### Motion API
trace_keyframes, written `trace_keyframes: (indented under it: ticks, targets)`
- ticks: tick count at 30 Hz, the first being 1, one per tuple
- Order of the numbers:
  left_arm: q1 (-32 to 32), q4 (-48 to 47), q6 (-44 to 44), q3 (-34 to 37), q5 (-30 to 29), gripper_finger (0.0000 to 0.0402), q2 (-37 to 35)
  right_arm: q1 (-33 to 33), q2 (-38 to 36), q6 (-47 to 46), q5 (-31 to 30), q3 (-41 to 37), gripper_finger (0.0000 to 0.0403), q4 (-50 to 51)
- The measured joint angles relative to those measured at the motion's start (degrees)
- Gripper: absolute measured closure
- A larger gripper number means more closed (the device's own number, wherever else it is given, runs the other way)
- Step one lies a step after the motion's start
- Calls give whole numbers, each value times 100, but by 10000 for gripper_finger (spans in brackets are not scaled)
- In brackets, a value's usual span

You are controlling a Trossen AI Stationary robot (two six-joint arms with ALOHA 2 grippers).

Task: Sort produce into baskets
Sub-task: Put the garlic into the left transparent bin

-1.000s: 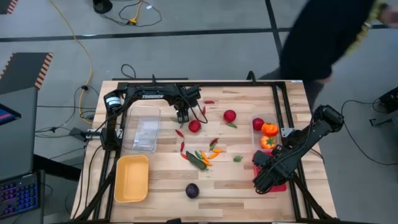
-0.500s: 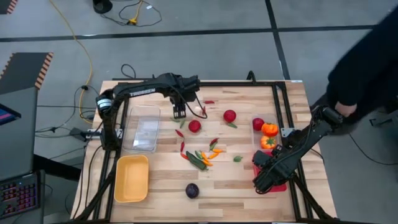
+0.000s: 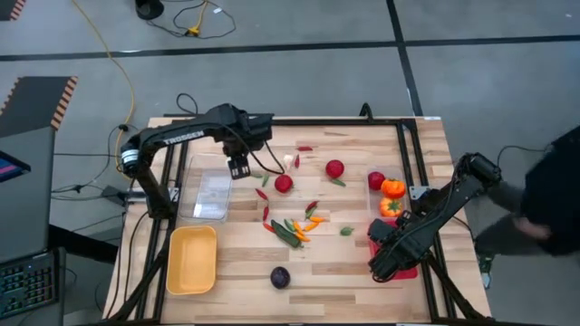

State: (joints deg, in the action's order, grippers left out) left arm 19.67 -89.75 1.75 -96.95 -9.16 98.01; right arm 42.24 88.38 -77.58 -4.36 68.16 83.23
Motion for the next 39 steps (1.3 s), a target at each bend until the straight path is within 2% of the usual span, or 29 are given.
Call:
trace_keyframes:
  ticks: [4,10,18,28,39]
  targets:
    - [-85,-19,-316,383,58,214,-423,0,0,2,0,0,8,-3]
    - [-132,-34,-843,1385,72,214,-1201,0,0,2,-9,0,8,2]
    - [-130,51,-911,2543,88,204,-1756,0,0,4,-13,0,8,3]
    - [-130,83,-869,2948,122,143,-1547,-40,0,4,-15,0,8,3]
    - [-128,97,-892,2960,131,137,-1543,-444,0,550,-20,0,8,-1]
